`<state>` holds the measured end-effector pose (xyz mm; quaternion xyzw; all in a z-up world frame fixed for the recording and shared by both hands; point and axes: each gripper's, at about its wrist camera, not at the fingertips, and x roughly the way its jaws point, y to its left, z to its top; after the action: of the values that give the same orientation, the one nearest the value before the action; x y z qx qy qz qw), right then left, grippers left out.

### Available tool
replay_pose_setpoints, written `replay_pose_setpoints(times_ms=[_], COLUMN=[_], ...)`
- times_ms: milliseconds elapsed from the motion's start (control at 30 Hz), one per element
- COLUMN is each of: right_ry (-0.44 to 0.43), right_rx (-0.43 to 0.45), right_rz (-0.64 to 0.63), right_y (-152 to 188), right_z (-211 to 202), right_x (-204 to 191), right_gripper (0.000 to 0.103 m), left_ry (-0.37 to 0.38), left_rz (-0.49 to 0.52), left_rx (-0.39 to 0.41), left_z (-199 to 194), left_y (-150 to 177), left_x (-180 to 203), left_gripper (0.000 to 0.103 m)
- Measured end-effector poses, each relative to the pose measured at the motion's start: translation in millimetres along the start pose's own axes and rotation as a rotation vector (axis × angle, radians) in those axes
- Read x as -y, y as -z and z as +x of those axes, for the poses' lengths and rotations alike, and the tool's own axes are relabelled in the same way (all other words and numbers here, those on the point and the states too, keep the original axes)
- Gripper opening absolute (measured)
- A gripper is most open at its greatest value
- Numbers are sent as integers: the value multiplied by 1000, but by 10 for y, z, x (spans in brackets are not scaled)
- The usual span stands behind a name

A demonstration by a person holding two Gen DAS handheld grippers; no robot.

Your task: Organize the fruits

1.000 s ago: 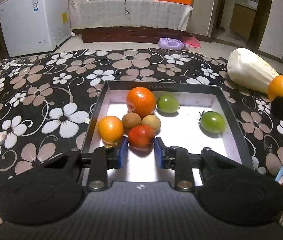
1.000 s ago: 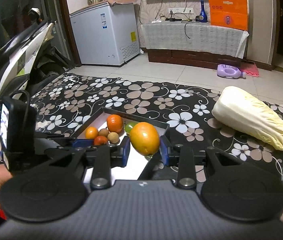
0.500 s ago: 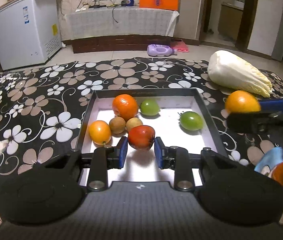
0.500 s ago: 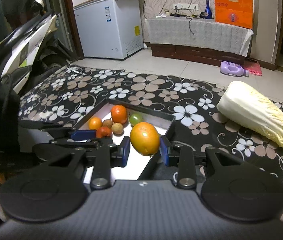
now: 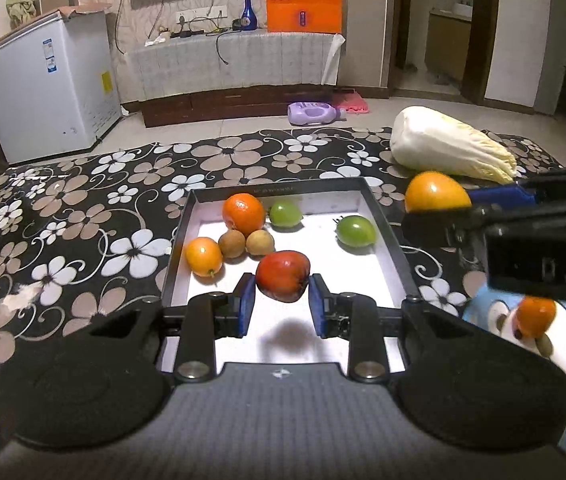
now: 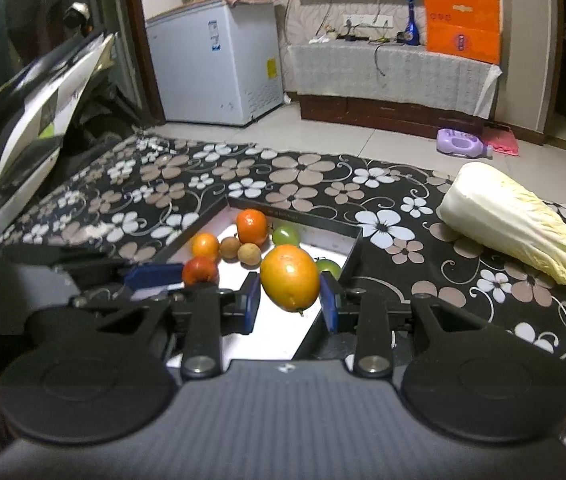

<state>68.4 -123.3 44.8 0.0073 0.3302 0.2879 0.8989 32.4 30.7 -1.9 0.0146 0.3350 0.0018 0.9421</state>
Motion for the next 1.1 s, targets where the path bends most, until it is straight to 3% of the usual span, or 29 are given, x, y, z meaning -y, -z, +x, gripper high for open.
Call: replay_pose_setpoints(times_ms=[467, 1100], right_ry=[14, 118], right_rx=[32, 4], right_rz=[52, 104], right_y=[285, 682], right_z=[-505, -903], right_x=[-20, 218], right_gripper=[35, 35], left_ry=[16, 116], left_rz=[-39, 6], left_rx=[13, 7], left_z=[-558, -703], left_y=[257, 422], left_x=[230, 742], left_gripper=[34, 34])
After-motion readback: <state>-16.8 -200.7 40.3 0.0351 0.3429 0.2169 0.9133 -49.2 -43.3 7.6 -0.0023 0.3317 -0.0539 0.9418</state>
